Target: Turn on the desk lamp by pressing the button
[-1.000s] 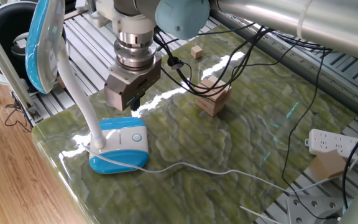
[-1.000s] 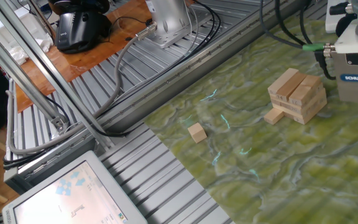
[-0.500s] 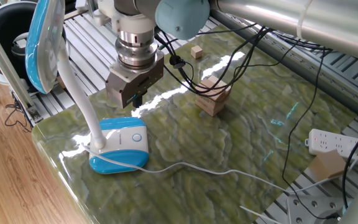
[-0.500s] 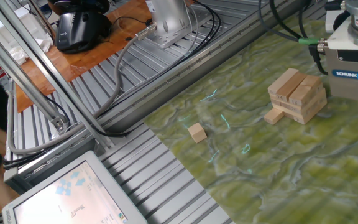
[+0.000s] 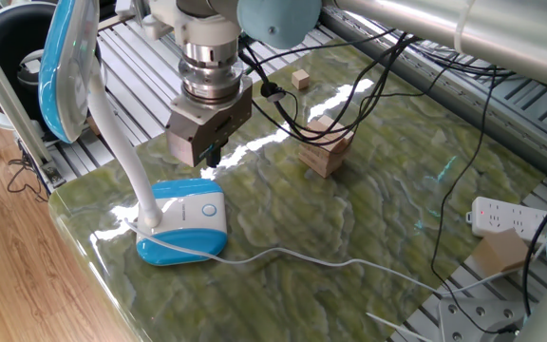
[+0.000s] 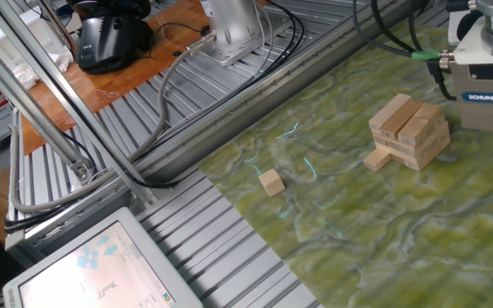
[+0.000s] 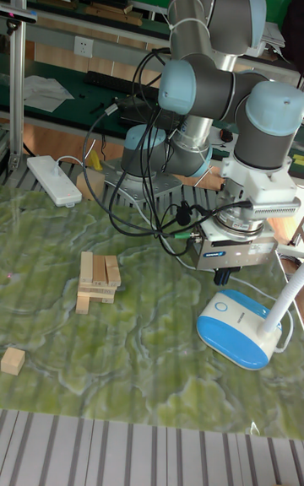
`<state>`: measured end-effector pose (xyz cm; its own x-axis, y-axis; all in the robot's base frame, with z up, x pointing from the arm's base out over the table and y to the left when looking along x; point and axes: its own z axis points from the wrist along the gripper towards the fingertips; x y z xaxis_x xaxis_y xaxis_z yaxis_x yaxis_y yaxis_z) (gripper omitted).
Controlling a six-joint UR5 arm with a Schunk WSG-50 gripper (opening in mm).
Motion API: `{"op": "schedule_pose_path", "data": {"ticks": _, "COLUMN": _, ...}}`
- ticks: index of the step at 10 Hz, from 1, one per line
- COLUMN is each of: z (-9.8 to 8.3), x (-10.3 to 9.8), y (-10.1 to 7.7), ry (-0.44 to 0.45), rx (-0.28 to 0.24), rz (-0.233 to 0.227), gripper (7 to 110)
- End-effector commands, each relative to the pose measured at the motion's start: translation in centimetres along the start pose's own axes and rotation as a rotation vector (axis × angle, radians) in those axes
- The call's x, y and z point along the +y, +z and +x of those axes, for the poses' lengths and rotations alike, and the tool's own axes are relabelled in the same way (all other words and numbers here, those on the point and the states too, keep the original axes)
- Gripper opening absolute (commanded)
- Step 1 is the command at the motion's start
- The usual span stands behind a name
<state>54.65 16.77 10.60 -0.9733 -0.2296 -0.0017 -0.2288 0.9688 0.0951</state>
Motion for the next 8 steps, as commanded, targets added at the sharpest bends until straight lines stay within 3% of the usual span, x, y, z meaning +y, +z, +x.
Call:
{"op": "schedule_pose_path", "data": {"ticks": 1, "z": -0.9, "x": 0.1, "y": -0.2, "ry": 0.058, "rx": -0.038, "rz": -0.009, "gripper": 7}}
{"op": "schedule_pose_path", "data": {"ticks": 2, "z": -0.6, "x": -0.6, "y": -0.2, "ry": 0.051, "rx": -0.025, "rz": 0.023, "gripper": 7}}
{"op": "schedule_pose_path", "data": {"ticks": 4, "z": 2.3, "x": 1.6, "y": -0.6, "ry": -0.093, "rx": 0.073, "rz": -0.08, "gripper": 7}}
{"op": "schedule_pose_path", "data": {"ticks": 6, "z": 1.7, "x": 1.5, "y": -0.6, "ry": -0.093, "rx": 0.047, "rz": -0.081, "gripper": 7}}
{"op": "schedule_pose_path", "data": {"ticks": 7, "z": 1.2, "x": 0.6, "y": -0.5, "ry": -0.035, "rx": 0.028, "rz": -0.044, "gripper": 7}}
{"op": "schedule_pose_path", "data": {"ticks": 8, "z": -0.6, "x": -0.3, "y": -0.4, "ry": 0.054, "rx": -0.034, "rz": 0.0, "gripper": 7}}
